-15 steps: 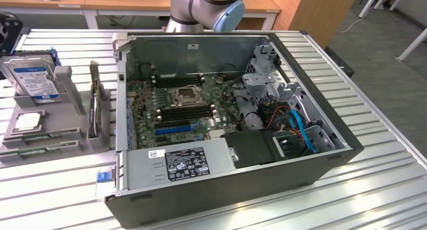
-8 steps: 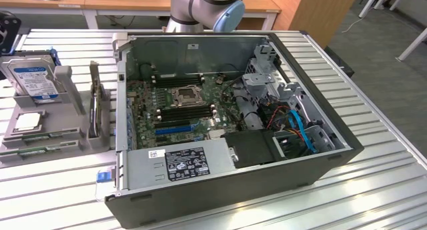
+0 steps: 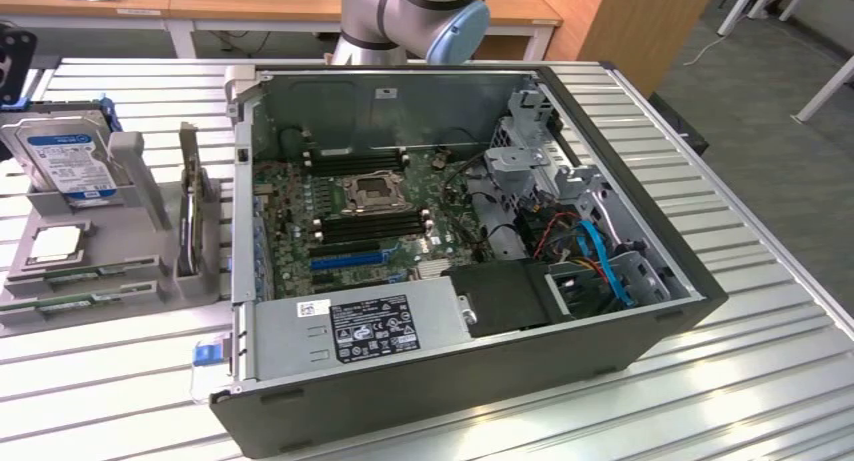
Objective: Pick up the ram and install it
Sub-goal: 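Pick up the ram and move it above insertion slot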
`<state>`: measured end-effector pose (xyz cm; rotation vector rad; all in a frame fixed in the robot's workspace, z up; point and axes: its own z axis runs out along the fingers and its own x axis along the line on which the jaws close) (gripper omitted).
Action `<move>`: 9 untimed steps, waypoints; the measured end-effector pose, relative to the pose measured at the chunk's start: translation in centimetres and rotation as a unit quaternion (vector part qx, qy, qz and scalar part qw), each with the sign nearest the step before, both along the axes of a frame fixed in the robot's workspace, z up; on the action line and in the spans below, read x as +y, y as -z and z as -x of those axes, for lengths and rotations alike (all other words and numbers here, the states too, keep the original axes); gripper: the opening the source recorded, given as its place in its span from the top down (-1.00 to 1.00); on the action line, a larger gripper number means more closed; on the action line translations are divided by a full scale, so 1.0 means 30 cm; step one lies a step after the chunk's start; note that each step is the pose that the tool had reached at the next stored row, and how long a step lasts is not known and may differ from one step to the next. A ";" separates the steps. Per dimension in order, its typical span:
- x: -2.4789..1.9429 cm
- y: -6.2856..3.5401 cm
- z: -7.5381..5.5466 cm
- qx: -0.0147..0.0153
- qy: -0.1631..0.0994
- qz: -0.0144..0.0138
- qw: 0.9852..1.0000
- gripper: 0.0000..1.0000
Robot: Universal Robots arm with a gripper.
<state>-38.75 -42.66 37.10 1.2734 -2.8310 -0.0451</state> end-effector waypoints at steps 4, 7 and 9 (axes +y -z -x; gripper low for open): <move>0.000 0.000 0.000 0.000 -0.036 0.000 0.999 0.80; 0.000 0.000 0.000 0.000 -0.064 0.000 0.998 0.80; 0.000 0.001 0.000 0.000 -0.082 0.000 0.997 0.80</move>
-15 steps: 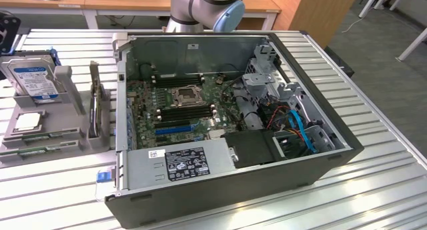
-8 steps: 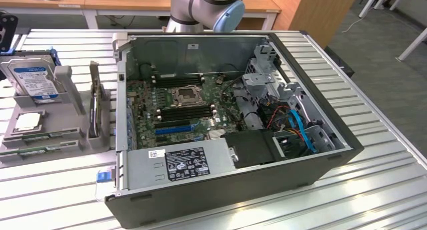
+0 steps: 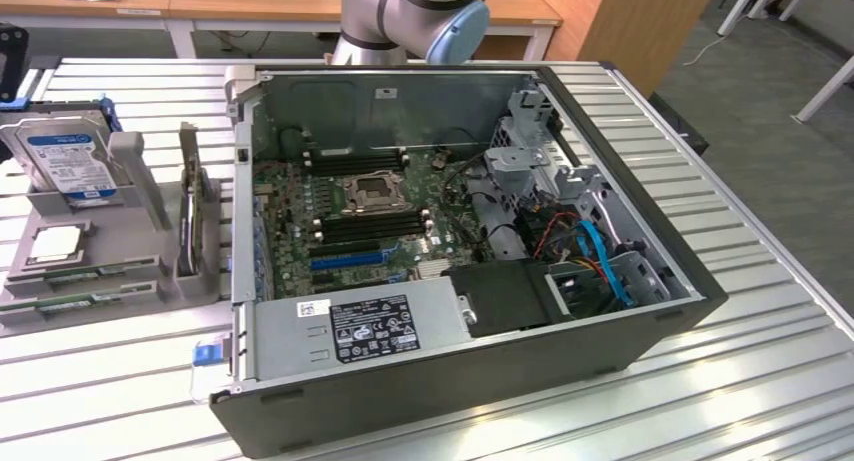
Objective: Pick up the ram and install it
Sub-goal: 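Pick up the ram and move it above insertion slot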
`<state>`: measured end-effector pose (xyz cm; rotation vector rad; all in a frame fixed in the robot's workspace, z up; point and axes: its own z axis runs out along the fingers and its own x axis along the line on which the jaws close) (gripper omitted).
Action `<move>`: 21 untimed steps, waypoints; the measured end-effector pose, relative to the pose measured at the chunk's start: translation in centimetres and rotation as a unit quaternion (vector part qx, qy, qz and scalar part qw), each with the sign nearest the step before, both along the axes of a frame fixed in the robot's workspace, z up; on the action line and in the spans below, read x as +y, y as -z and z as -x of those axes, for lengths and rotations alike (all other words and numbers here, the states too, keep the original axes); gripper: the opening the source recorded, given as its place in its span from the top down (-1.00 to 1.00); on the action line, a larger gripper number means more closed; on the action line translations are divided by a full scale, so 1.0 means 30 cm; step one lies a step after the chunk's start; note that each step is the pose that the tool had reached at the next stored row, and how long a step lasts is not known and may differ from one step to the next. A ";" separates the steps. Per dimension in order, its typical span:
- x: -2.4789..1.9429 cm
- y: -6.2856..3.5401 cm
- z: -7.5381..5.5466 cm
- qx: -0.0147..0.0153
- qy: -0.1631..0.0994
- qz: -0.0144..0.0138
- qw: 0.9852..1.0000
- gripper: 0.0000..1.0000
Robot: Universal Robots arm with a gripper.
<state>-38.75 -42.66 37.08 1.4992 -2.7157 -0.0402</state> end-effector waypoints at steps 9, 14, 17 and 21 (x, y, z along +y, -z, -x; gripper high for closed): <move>0.000 0.001 0.000 0.000 -0.082 0.000 0.997 0.80; 0.000 0.001 0.000 0.000 -0.127 0.000 0.992 0.80; 0.000 0.001 0.000 0.000 -0.154 0.000 0.988 0.80; 0.000 0.001 0.000 0.000 -0.190 0.000 0.982 0.80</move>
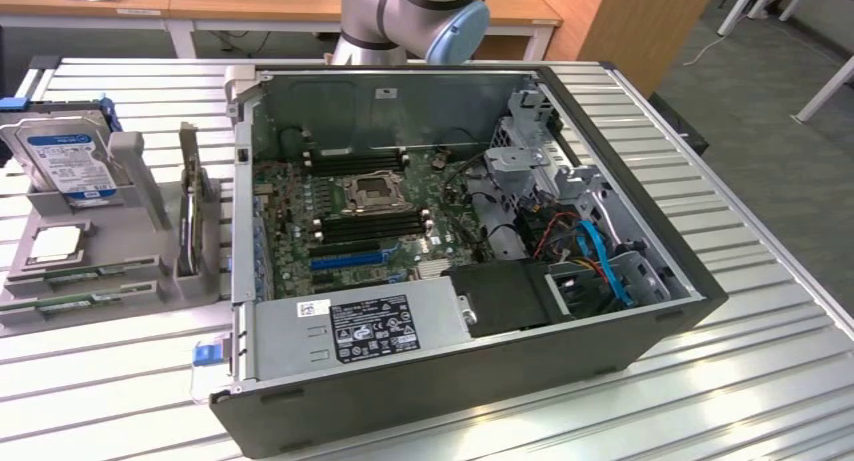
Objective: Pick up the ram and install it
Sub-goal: 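Pick up the ram and move it above insertion slot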
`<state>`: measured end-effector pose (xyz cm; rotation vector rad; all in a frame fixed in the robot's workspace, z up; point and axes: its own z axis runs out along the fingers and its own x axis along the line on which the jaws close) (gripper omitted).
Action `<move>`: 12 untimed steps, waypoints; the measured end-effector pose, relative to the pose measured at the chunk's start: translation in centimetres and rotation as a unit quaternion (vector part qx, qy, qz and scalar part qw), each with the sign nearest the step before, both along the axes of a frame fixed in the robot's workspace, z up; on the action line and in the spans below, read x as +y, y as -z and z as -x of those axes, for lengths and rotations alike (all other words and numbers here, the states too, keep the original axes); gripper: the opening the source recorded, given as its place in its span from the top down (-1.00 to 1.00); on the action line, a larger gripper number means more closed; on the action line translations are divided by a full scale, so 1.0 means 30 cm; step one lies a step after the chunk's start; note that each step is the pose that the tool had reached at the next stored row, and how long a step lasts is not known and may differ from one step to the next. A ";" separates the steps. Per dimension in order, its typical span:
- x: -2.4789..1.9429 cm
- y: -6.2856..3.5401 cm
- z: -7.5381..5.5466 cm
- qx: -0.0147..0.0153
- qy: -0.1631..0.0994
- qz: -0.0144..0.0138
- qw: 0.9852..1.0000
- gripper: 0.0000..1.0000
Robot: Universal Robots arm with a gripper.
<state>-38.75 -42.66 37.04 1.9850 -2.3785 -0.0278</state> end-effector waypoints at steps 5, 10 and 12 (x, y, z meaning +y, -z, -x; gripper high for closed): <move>0.000 0.000 0.000 0.000 -0.042 0.000 0.999 0.80; 0.000 0.000 0.000 0.000 -0.043 0.000 0.999 0.80; 0.000 0.000 0.000 0.000 -0.043 0.000 0.999 0.80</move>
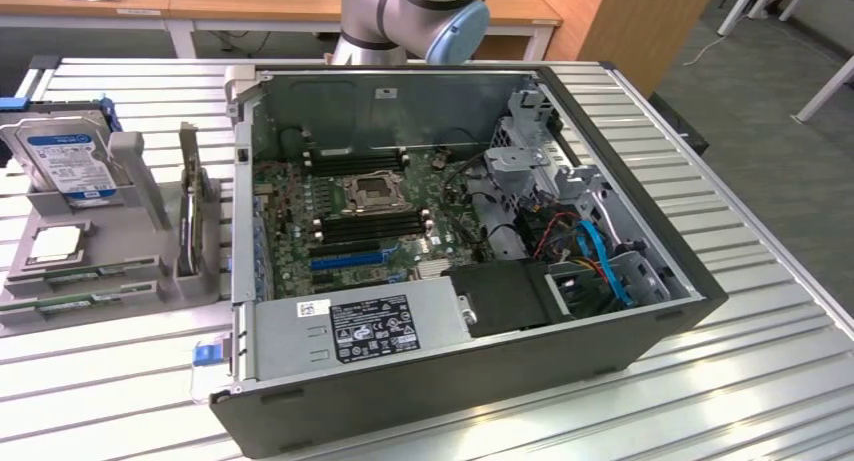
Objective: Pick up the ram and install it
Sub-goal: 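Pick up the ram and move it above insertion slot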
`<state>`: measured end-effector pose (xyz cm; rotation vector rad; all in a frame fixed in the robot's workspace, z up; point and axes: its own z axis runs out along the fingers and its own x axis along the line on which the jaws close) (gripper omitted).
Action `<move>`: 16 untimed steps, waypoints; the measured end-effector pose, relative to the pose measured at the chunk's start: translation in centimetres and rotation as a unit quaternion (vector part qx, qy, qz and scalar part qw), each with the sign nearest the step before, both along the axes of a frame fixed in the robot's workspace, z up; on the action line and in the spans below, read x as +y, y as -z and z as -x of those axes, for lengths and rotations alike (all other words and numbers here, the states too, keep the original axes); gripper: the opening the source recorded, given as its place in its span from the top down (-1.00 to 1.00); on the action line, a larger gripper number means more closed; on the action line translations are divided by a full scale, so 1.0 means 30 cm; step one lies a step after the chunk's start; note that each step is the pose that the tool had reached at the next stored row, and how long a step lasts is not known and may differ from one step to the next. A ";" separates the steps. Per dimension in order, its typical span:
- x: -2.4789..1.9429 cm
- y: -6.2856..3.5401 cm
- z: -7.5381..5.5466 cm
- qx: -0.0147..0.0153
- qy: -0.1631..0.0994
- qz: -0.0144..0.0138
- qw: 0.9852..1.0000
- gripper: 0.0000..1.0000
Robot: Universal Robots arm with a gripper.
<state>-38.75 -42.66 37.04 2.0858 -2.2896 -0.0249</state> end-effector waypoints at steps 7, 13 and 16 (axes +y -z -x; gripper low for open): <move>0.000 0.000 0.000 0.000 -0.023 0.000 1.000 0.80; 0.000 0.000 0.000 0.000 -0.032 0.000 0.999 0.80; 0.000 0.000 0.000 0.000 -0.034 0.000 0.999 0.80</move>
